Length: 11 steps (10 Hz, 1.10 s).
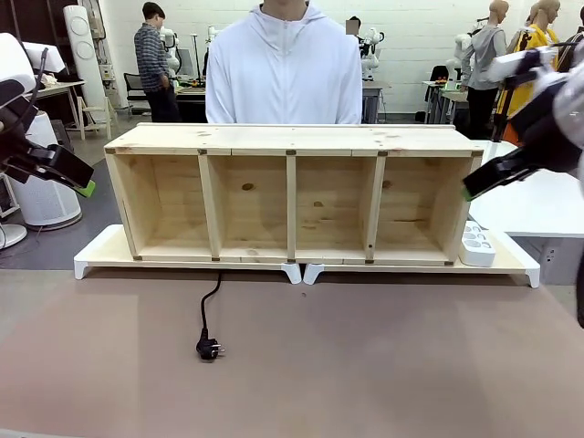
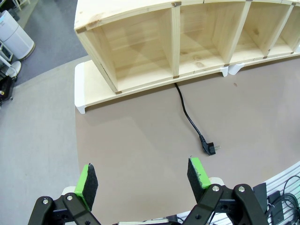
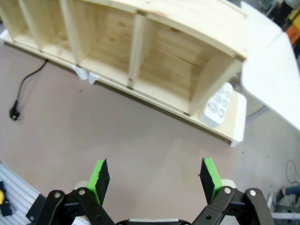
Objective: Perform cable management.
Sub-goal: When the cord part of the Power Cable appears at the lower middle area of the table and stops, grasp the cord part of the Power Cable.
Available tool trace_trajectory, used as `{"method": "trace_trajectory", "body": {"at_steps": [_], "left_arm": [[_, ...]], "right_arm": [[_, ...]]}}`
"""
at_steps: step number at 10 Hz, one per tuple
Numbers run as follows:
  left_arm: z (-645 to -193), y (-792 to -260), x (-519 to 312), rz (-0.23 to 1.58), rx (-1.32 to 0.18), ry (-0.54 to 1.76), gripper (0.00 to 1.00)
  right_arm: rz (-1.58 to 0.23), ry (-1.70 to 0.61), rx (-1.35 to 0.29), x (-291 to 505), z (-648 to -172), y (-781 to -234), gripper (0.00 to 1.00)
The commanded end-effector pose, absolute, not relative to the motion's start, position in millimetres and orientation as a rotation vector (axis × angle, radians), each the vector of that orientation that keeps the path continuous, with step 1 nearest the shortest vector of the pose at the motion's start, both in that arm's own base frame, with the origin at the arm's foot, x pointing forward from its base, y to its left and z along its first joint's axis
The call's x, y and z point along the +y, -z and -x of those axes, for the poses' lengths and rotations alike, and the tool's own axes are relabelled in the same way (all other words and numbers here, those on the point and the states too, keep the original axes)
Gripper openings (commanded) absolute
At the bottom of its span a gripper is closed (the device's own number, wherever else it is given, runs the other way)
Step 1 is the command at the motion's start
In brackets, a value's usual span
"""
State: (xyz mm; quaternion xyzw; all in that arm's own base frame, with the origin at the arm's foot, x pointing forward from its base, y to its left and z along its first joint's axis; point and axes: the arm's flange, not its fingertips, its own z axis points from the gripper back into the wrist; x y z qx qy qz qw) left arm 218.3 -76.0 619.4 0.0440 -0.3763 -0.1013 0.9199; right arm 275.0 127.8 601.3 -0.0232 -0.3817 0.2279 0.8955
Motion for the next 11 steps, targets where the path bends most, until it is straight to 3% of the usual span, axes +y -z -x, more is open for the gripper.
{"method": "trace_trajectory", "body": {"at_steps": [1, 6, 11], "left_arm": [[-220, -620, -77, -0.090, -0.783, 0.210, 1.00], [-220, -620, -77, -0.090, -0.783, 0.210, 1.00], [-220, -620, -77, -0.090, -0.783, 0.210, 1.00]], "right_arm": [[0.024, -0.534, -0.747, 162, -291, -606, 1.00], [-0.029, -0.670, -0.664, 268, -312, -581, 1.00], [-0.080, -0.516, -0.655, 357, -334, -539, 1.00]]}}
